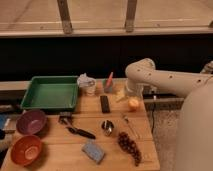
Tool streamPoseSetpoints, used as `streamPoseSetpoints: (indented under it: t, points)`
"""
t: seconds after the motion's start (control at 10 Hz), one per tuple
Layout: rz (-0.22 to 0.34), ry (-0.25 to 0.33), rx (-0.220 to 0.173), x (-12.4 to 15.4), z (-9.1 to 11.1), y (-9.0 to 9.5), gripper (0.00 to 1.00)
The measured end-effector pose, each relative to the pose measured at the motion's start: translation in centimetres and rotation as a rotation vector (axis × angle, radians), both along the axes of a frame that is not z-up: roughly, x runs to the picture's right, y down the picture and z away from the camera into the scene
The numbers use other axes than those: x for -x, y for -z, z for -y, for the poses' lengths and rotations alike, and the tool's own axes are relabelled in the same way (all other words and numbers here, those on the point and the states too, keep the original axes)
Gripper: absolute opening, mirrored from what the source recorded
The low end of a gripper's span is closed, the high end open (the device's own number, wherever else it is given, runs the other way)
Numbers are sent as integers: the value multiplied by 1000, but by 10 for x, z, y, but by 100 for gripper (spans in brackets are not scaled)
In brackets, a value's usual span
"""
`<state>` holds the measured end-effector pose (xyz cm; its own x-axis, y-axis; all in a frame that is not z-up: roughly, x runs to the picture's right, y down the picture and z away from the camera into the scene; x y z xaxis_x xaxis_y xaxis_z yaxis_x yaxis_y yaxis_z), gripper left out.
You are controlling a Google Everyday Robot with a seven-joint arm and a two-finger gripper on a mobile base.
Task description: Place eraser in table surface
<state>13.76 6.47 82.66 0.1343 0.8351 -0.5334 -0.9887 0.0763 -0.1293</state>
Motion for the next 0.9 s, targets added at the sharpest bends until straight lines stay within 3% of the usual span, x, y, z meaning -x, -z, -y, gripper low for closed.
streamPoseSetpoints:
  t: [0.6,0.9]
  points:
    - [5,1,2,1,0,-2,80]
    - [47,20,9,17,4,-15,80]
